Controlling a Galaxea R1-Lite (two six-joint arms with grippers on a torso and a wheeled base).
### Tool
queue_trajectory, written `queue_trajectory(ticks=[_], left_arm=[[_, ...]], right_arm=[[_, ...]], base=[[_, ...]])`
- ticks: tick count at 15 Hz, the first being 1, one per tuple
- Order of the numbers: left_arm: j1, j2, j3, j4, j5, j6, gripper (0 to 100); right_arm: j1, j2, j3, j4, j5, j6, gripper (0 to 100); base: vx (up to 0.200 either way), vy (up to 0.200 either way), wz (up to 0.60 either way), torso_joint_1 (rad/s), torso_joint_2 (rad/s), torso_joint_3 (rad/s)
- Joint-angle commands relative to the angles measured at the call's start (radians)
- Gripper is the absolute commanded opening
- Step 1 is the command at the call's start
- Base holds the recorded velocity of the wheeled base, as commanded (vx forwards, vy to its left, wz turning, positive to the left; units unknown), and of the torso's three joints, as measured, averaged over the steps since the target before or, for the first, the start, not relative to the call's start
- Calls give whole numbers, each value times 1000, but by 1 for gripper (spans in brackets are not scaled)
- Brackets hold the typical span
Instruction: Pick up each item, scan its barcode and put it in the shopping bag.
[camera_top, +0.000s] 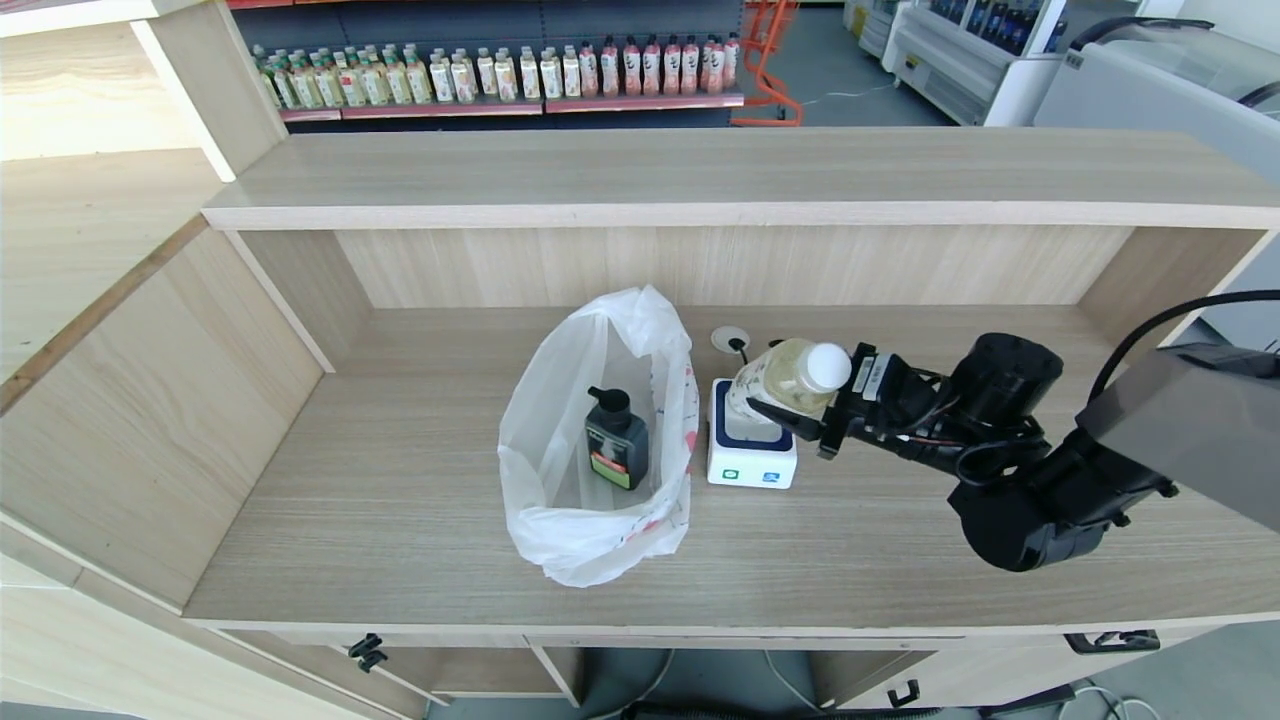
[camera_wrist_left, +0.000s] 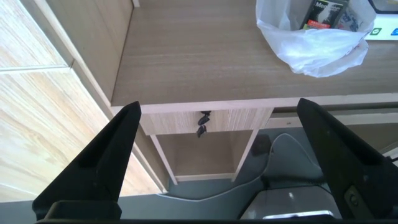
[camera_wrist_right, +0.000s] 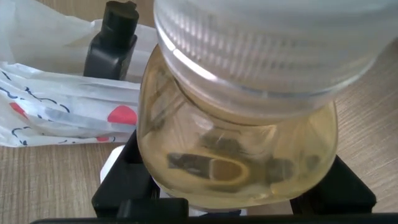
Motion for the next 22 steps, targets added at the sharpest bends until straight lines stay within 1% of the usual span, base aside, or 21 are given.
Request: queue_trajectory(ticks=[1,4,6,7,9,10,11,12,13,15,21,22], left_arm=[[0,0,0,0,0,0,100],[0,2,0,0,0,0,100],[0,0,0,0,0,0,100],[0,2,0,0,0,0,100],[0,2,0,0,0,0,100],[0,2,0,0,0,0,100],[0,2,0,0,0,0,100],[0,2,0,0,0,0,100],[0,2,0,0,0,-2,100],[0,2,0,0,0,0,100],[0,2,0,0,0,0,100],[0,2,0,0,0,-2,100]], right_arm=[[4,25,-3,8,-2,1,0],[4,16,-7,6,-2,15,0],[4,-30,-3,8,-15,68,0],[4,-74,10,14,-61,127,0],[4,-176,39,20,-212,329,0],[4,-209,56,38,-259,386,0],[-1,-298,103,138,-333,463,0],[-1,-355,131,218,-382,524,0],[-1,-392,143,255,-411,585,0],[-3,-407,146,261,-423,618,0],[5,-437,171,264,-423,625,0],[7,-441,175,264,-423,642,0]], base=[[0,0,0,0,0,0],[0,0,0,0,0,0],[0,0,0,0,0,0],[0,0,0,0,0,0],[0,0,0,0,0,0],[0,0,0,0,0,0],[0,0,0,0,0,0],[0,0,0,0,0,0],[0,0,0,0,0,0],[0,0,0,0,0,0],[0,0,0,0,0,0],[0,200,0,2,2,2]])
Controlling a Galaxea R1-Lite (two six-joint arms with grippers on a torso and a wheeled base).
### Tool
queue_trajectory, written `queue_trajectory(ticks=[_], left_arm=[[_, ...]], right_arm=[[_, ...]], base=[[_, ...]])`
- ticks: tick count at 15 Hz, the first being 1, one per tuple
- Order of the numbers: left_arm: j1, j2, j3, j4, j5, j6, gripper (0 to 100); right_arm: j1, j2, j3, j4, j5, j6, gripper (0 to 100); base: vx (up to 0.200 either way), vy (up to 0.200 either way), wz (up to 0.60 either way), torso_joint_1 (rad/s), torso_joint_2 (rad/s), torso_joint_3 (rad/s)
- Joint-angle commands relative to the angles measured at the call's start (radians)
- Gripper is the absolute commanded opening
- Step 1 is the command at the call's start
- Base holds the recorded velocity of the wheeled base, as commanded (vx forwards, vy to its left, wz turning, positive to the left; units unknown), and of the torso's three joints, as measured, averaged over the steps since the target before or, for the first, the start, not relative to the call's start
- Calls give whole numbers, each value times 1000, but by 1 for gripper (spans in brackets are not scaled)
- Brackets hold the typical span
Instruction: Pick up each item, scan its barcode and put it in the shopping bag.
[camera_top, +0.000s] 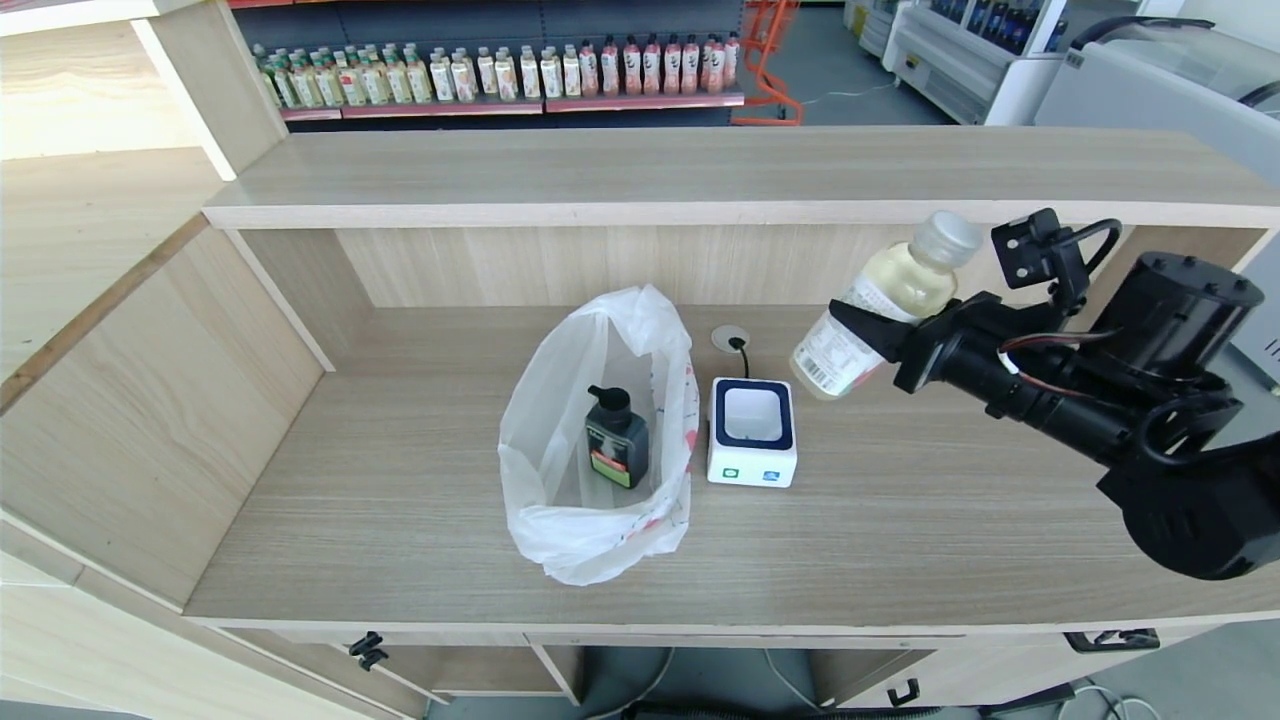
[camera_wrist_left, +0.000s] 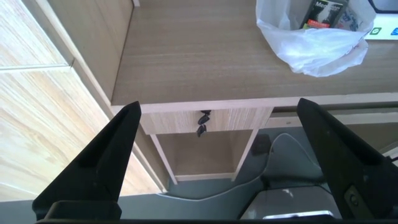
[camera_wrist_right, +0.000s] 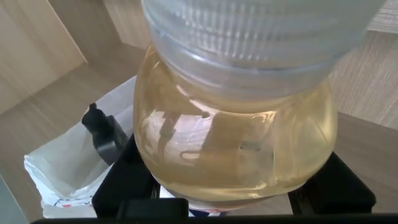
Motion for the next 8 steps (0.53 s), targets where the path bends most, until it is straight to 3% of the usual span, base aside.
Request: queue_trajectory(ticks=[1,2,8], left_arm=[[0,2,0,0,0,0,100],[0,2,0,0,0,-1,100],[0,2,0,0,2,-1,100]], right_arm=[[5,-31,9,1,-1,28,0],[23,-52,13,32,-3,46,0],[94,-135,20,127,-4,83,0]], base=[[0,200,0,2,2,2],[0,200,0,-12,2,2],[0,0,0,0,0,0]])
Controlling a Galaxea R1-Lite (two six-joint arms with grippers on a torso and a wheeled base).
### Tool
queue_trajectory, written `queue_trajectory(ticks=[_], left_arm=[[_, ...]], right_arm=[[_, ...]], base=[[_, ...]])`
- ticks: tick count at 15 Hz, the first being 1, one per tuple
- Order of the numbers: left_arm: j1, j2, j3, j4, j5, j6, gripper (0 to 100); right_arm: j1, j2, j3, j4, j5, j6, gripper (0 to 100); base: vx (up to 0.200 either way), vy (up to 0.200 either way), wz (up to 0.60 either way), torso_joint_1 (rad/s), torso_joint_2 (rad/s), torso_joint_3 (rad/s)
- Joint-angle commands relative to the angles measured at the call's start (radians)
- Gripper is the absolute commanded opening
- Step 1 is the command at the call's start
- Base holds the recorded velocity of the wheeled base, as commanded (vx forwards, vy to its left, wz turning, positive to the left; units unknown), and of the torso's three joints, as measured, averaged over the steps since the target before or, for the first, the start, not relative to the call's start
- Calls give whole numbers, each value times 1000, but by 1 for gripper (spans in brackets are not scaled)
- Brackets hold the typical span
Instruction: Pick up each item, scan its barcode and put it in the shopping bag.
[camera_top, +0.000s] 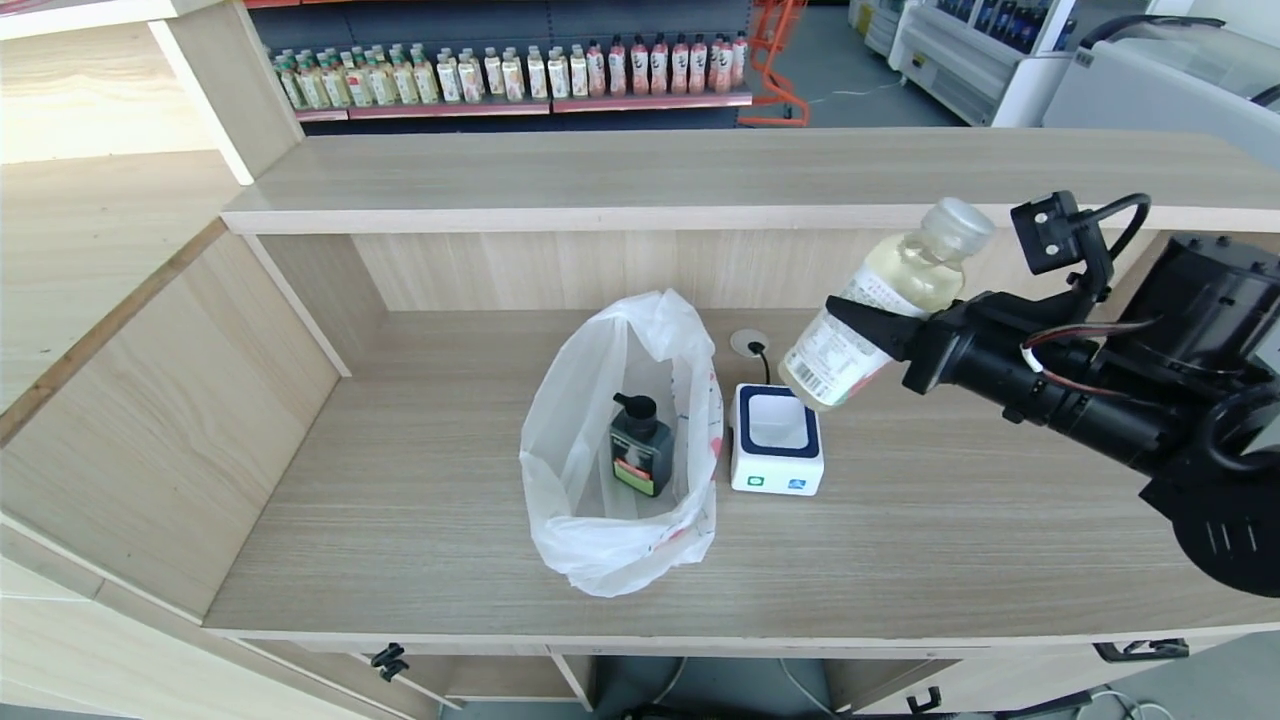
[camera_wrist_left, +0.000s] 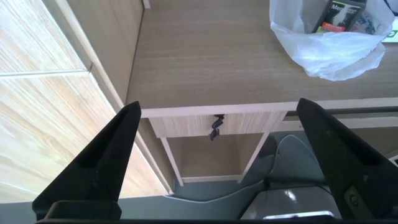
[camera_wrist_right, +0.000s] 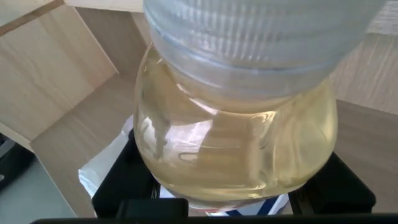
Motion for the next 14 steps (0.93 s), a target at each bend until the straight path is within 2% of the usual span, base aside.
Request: queue_trajectory(ticks=[1,4,8,14], left_arm=[[-1,2,0,0,0,0,100],[-1,2,0,0,0,0,100],[-1,2,0,0,0,0,100],[-1,2,0,0,0,0,100]], right_arm=[[29,-28,-1,14,-3,3,0],[68,2,-19,19,-34,3,0],[69,79,-27,11,-83,59,0],[98,320,-223,-69,-83,62,0]], base=[[0,0,0,0,0,0],[0,0,0,0,0,0],[0,0,0,0,0,0],[0,0,0,0,0,0]])
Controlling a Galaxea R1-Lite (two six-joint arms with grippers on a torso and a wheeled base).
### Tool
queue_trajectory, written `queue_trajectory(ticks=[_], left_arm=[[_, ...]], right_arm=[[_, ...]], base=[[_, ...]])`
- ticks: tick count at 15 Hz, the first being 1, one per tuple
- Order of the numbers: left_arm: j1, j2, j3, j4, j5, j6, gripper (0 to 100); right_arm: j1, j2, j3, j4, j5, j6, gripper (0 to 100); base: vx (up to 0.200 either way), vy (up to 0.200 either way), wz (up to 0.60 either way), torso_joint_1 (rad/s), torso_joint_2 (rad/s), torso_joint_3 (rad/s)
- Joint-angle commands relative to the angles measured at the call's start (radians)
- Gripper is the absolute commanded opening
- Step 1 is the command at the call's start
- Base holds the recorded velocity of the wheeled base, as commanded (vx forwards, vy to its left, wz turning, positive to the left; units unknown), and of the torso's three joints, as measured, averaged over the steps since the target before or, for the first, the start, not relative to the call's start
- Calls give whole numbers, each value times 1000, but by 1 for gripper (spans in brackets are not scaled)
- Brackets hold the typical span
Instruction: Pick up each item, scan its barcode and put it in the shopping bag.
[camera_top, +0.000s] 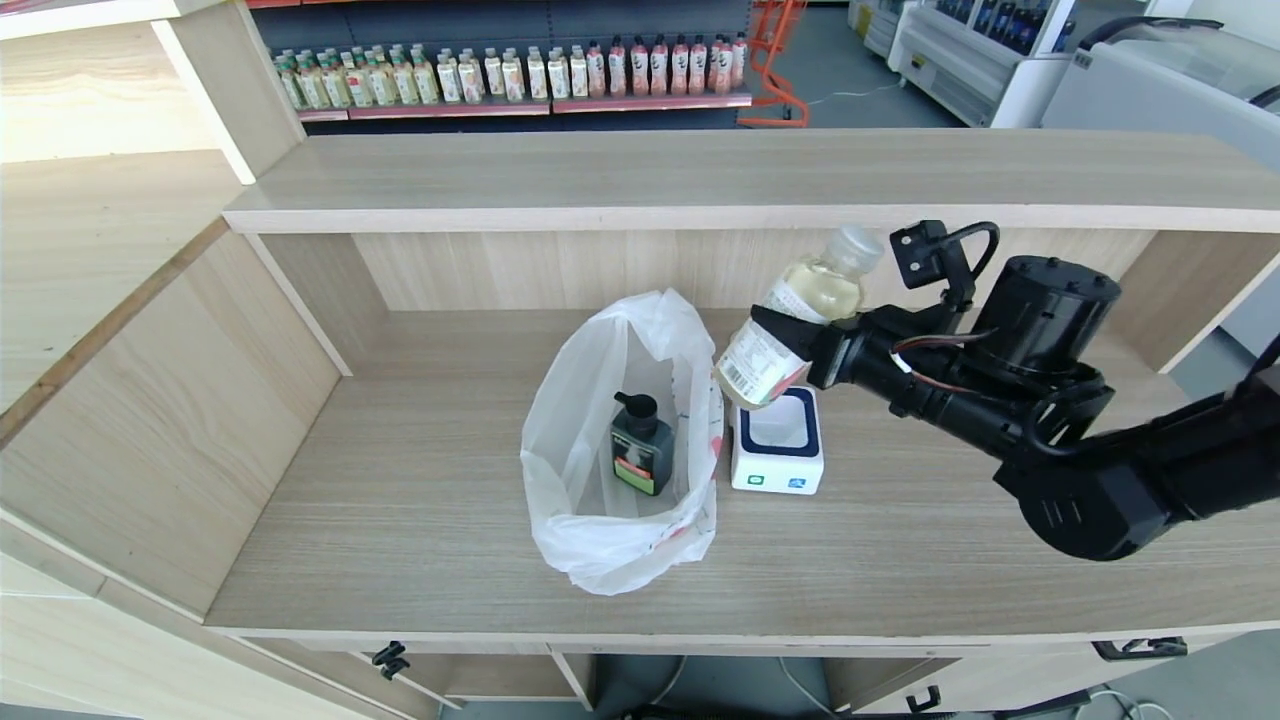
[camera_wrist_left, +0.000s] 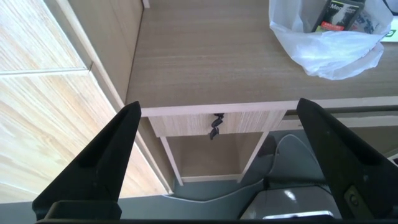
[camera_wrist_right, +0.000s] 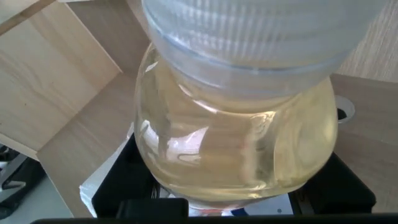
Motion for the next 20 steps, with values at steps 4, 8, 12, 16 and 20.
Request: queue_trajectory(ticks=[4,8,12,16,20], left_arm=[[0,2,0,0,0,0,100],[0,2,2,0,0,0,100],[0,2,0,0,0,0,100],[0,2,0,0,0,0,100],[0,2,0,0,0,0,100]], right_arm=[[63,223,-245,-1,2,3,0],[70,328,-360,-1,3,0,0],[70,405,-456,3,6,0,0],[70,448,-545,54,23,-3,0],[69,460,-530,57,23,-88,0]], base=[[0,0,0,0,0,0],[0,0,0,0,0,0],[0,0,0,0,0,0],[0,0,0,0,0,0],[0,0,0,0,0,0]])
